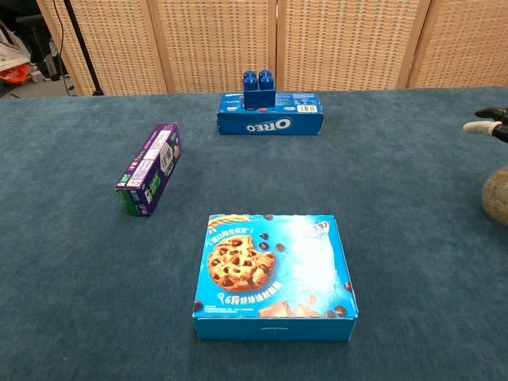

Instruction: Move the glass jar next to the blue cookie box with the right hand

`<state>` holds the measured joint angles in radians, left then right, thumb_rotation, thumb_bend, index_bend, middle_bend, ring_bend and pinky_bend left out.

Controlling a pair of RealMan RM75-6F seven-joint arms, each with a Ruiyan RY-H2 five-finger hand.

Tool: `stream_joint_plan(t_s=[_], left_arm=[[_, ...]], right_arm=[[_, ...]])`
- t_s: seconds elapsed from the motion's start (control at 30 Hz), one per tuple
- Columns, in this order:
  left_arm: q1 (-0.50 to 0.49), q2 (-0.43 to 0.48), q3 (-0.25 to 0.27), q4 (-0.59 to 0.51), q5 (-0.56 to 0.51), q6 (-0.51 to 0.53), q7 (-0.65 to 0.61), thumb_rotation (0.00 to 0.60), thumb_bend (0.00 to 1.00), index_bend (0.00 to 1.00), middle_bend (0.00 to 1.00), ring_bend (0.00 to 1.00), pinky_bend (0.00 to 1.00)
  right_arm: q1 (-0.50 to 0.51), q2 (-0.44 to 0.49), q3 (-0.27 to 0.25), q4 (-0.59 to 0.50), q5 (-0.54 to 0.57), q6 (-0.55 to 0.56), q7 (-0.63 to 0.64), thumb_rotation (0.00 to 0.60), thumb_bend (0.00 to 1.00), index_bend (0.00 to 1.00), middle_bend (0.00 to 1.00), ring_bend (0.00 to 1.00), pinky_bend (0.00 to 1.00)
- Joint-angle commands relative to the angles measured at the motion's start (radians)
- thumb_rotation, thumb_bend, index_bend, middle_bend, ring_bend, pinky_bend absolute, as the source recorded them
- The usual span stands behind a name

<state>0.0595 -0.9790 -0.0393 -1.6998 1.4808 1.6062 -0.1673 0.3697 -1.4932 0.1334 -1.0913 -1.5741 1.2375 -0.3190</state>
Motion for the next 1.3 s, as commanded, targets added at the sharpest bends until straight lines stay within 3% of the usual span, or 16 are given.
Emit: stream_joint_plan(t_s=[0.03, 0.37, 0.53, 0.67, 0.73, 0.8, 0.83, 0.87, 0.9, 1.0, 1.07, 1.3], left_arm=[[0.002, -0.001, 0.001, -0.002, 0.004, 0.004, 0.003, 0.600, 0.00, 0.00, 0.00, 0.00, 0.00], [0.004, -0.002, 0.002, 0.000, 0.010, 0.008, 0.004, 0.600, 0.00, 0.00, 0.00, 0.00, 0.00], [0.005, -0.002, 0.002, 0.001, 0.008, 0.008, 0.001, 0.600, 0.00, 0.00, 0.00, 0.00, 0.00], [0.004, -0.001, 0.002, 0.002, 0.006, 0.004, -0.003, 0.600, 0.00, 0.00, 0.00, 0.00, 0.00], [0.004, 0.000, 0.004, 0.002, 0.011, 0.004, -0.005, 0.600, 0.00, 0.00, 0.00, 0.00, 0.00], [0.005, 0.001, 0.005, 0.002, 0.015, 0.007, -0.008, 0.600, 0.00, 0.00, 0.00, 0.00, 0.00], [0.006, 0.001, 0.005, 0.002, 0.016, 0.010, -0.010, 0.600, 0.00, 0.00, 0.00, 0.00, 0.00], [0.007, 0.002, 0.005, 0.002, 0.017, 0.011, -0.011, 0.600, 0.00, 0.00, 0.00, 0.00, 0.00], [0.009, 0.002, 0.005, 0.004, 0.017, 0.014, -0.016, 0.600, 0.00, 0.00, 0.00, 0.00, 0.00], [0.012, 0.002, 0.004, 0.005, 0.015, 0.019, -0.021, 0.600, 0.00, 0.00, 0.00, 0.00, 0.00], [0.011, 0.003, 0.005, 0.007, 0.018, 0.018, -0.024, 0.600, 0.00, 0.00, 0.00, 0.00, 0.00], [0.015, 0.006, 0.007, 0.008, 0.026, 0.026, -0.036, 0.600, 0.00, 0.00, 0.00, 0.00, 0.00]], right_arm=[[0.013, -0.007, 0.011, 0.040, 0.023, -0.013, -0.018, 0.600, 0.00, 0.00, 0.00, 0.00, 0.00], [0.034, -0.022, 0.020, 0.110, 0.062, -0.032, -0.023, 0.600, 0.00, 0.00, 0.00, 0.00, 0.00], [0.021, 0.040, -0.008, 0.006, 0.021, 0.007, 0.132, 0.600, 0.00, 0.00, 0.00, 0.00, 0.00], [0.008, 0.147, -0.016, -0.130, -0.035, 0.090, 0.332, 0.600, 0.02, 0.00, 0.00, 0.00, 0.00], [0.009, 0.203, -0.011, -0.186, -0.038, 0.100, 0.432, 0.600, 0.18, 0.00, 0.00, 0.00, 0.00], [0.011, 0.247, 0.004, -0.232, -0.017, 0.094, 0.552, 0.600, 0.54, 0.00, 0.00, 0.00, 0.00], [0.011, 0.266, 0.013, -0.253, 0.000, 0.087, 0.624, 0.600, 0.65, 0.01, 0.00, 0.00, 0.01], [0.010, 0.275, 0.019, -0.268, 0.015, 0.082, 0.679, 0.600, 0.84, 0.03, 0.00, 0.00, 0.03], [0.008, 0.300, 0.030, -0.294, 0.045, 0.063, 0.806, 0.600, 0.96, 0.05, 0.00, 0.00, 0.05], [0.007, 0.339, 0.044, -0.313, 0.113, -0.007, 1.038, 0.600, 1.00, 0.09, 0.00, 0.00, 0.09], [0.012, 0.357, 0.042, -0.298, 0.147, -0.067, 1.128, 0.600, 1.00, 0.10, 0.00, 0.00, 0.10], [0.022, 0.395, 0.033, -0.268, 0.229, -0.230, 1.295, 0.600, 1.00, 0.10, 0.00, 0.00, 0.10]])
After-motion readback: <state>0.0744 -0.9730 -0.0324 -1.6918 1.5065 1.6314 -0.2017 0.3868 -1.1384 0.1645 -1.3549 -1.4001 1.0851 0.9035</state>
